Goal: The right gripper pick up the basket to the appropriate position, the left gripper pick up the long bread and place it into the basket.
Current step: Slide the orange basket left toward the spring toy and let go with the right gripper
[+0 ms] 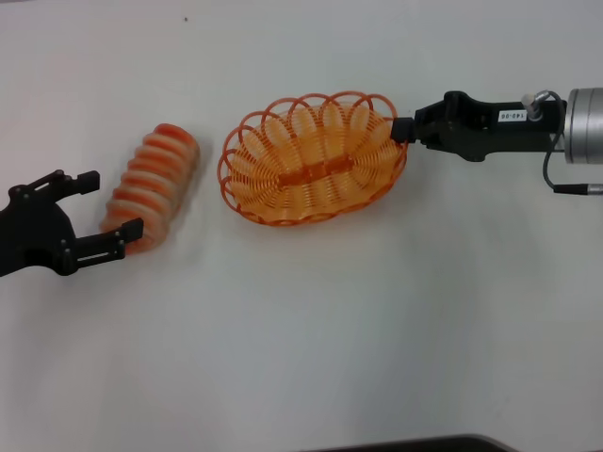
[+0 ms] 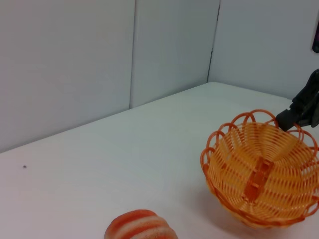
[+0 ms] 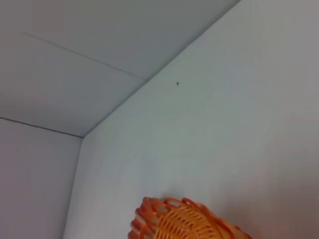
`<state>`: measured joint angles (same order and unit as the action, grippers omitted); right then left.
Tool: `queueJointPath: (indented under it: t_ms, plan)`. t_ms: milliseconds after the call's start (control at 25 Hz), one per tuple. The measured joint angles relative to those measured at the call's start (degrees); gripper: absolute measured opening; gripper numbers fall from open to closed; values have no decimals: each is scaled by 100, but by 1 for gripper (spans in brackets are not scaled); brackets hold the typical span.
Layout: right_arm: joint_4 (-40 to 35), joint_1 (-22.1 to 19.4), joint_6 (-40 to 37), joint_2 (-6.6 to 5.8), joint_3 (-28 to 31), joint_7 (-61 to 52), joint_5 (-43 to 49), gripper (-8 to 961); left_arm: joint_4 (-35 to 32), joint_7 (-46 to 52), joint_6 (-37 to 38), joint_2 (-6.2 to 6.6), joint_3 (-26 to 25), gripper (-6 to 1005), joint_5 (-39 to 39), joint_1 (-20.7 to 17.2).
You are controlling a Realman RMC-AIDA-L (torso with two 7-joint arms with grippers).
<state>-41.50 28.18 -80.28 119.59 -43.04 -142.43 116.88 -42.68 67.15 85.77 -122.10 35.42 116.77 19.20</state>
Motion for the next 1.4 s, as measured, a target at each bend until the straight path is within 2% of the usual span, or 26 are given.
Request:
queueJointPath:
  t_ms: [560,840,1280,1400]
  plan:
    - [142,5,160,-17,7,35,-3,39,5,0,24,24,-51,869,-29,-1]
    - [180,-27,175,-13,58,79,-6,100,-4,-17,50,43,-133,866,-32,12]
    - [492,34,209,-87,145,-12,-8,195,-4,-27,34,70,-151,862,-30,21]
    - [519,36,217,-102,157,-15,-8,265,-4,-27,47,71,-169,861,-31,22]
